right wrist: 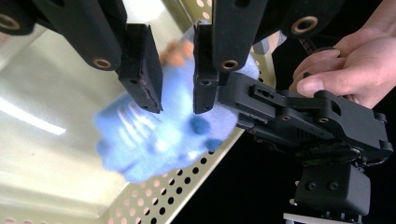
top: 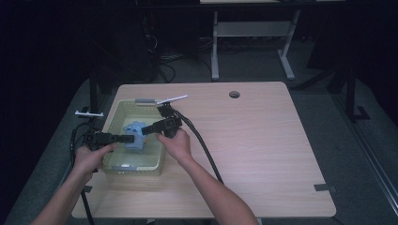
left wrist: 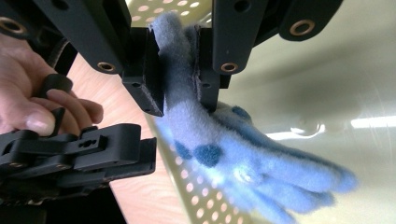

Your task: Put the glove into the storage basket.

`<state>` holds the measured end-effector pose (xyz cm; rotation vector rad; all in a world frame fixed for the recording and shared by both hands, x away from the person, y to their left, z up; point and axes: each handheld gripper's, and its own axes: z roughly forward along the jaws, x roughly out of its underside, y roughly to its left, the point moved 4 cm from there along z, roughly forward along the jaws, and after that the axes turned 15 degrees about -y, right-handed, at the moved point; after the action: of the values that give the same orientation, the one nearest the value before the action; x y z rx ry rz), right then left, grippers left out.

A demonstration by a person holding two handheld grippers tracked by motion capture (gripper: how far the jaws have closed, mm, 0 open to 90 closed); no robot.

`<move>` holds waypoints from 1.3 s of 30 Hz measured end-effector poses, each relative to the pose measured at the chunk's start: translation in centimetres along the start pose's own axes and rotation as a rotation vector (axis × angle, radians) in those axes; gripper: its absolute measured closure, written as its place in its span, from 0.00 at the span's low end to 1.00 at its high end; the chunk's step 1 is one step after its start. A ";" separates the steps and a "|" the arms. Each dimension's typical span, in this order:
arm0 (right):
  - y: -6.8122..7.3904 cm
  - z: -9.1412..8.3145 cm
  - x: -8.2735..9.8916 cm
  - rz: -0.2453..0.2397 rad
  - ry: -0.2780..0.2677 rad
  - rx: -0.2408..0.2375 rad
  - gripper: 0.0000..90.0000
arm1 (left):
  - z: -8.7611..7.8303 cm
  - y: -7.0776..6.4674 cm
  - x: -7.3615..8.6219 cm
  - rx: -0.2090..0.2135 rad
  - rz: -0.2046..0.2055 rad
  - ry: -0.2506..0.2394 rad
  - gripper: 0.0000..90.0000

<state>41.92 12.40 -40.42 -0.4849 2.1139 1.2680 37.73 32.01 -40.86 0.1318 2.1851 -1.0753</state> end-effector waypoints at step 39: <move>-0.3 -1.4 0.7 -0.039 0.010 0.017 0.74 | 2.7 3.1 0.8 -0.387 0.067 0.224 0.59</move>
<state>41.13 11.02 -40.63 -0.5230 2.1114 1.2275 39.72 31.85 -44.56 0.1552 2.5277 -0.6083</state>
